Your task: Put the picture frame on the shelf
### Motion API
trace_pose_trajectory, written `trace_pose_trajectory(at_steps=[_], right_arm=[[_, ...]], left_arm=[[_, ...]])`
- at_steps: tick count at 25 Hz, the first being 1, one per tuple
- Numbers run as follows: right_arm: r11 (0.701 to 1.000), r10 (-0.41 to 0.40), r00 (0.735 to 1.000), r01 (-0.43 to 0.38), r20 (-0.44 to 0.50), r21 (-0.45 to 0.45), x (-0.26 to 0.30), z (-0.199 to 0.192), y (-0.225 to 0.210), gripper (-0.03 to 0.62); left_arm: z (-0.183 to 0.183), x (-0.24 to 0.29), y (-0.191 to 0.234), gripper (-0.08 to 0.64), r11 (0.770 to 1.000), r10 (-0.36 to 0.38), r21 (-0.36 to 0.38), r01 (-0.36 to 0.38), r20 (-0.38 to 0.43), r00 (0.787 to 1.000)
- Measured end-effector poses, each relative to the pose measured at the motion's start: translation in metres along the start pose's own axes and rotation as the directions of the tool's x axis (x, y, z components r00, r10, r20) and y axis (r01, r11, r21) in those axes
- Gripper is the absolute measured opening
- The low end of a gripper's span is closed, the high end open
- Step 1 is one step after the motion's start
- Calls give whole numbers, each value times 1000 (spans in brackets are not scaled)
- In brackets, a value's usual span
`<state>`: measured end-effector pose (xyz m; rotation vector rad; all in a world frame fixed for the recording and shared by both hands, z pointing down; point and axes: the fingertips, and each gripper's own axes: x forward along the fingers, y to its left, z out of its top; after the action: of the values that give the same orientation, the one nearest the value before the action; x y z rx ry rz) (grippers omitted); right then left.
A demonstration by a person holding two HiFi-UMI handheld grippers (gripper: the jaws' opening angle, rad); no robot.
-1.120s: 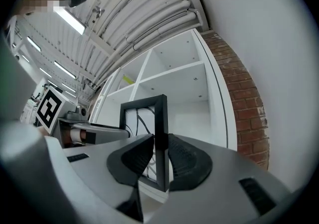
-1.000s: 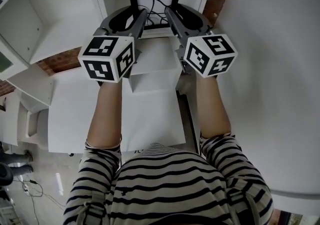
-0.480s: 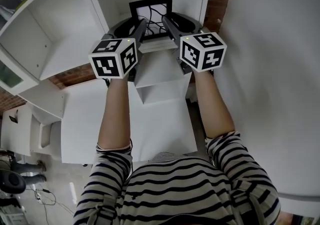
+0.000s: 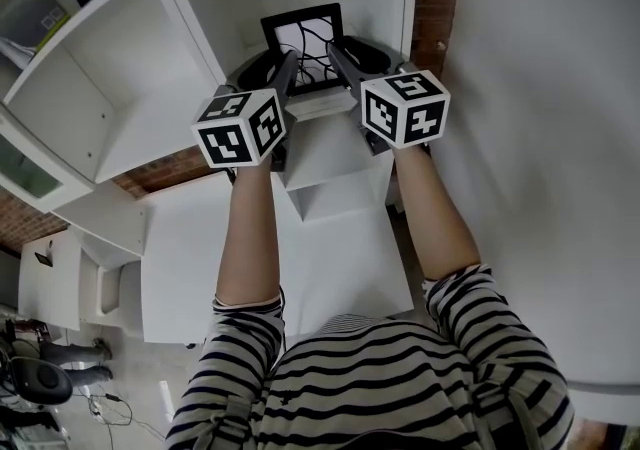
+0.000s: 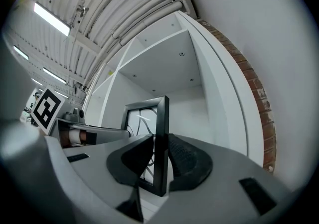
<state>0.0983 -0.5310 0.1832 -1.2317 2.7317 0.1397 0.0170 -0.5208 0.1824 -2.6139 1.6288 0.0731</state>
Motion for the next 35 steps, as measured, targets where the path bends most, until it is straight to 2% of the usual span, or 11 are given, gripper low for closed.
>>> trace_pose_trajectory(at_steps=[5,9,31,35], right_arm=[[1000,-2,1000,2,3,-9,-1,0,0,77],[1000,-7,1000,7,4,-20,-2,0,2,77],[998,-40,998,38,-40,-52,-9,-12,2,77],[997,-47,998,44,-49,-59,-13,-16,1,77]], left_arm=[[0,0,1,122,1000,9,11,-10,21,1000],[-1,2,-4,168,1000,1,31,-2,17,1000],[-1,-5,-5,189,999,17,45,-18,34,999],[-3,-11,-5,190,997,42,60,-44,38,998]])
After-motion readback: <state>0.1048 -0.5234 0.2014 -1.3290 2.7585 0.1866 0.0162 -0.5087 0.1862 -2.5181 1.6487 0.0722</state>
